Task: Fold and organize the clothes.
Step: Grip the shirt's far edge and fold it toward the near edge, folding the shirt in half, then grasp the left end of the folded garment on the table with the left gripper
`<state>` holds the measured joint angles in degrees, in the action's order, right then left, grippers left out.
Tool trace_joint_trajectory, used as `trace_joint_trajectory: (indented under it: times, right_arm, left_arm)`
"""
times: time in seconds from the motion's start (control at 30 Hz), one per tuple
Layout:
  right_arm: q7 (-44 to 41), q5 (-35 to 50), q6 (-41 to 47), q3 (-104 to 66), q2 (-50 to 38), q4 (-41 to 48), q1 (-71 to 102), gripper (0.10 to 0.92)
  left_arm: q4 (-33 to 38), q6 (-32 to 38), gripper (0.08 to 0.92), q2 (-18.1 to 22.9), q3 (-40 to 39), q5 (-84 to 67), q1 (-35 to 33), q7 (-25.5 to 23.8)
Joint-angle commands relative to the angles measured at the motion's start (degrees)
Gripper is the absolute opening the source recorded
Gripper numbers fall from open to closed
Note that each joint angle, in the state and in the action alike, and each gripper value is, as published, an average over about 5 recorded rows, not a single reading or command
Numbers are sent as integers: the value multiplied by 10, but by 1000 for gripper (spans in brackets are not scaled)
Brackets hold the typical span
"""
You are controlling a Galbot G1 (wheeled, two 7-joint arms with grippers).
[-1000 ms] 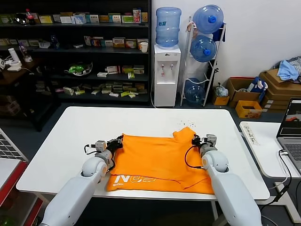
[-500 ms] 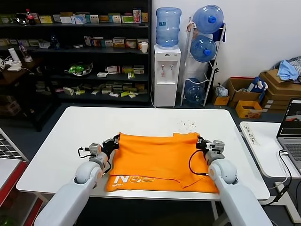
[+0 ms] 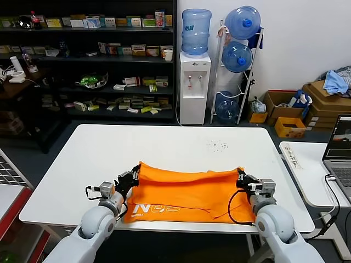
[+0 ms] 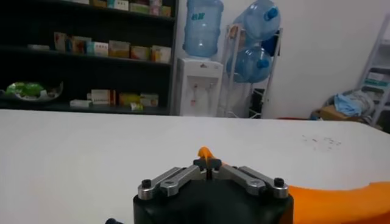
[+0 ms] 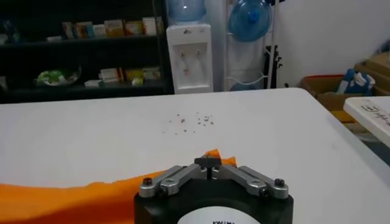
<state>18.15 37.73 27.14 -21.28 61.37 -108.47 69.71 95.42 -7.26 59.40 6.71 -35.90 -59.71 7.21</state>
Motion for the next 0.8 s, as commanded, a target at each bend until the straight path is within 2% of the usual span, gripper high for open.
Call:
trace_joint_trajectory:
  times: [0.03,0.13,0.27,0.57,0.8]
  right_arm:
    - [27,-2,24,-34,-13,-122,131,124]
    - [22,-15,34,-42,-10,-131,150,126]
    - [7,-27,38,-57,-10,-137,166,189]
    - [14,-29,24,-98,-13,-141,176,449]
    - [18,-31,15,-108,-5,-132,175,648]
  left_arm:
    - [90,0,99,-10,7,18,-81,15]
    - [97,-4,99,-11,13,26,-93,17]
    - [104,-11,121,-10,24,31,-104,14]
    - [142,-44,363,-4,62,46,-146,29]
    - [132,-48,571,12,77,58,-188,34]
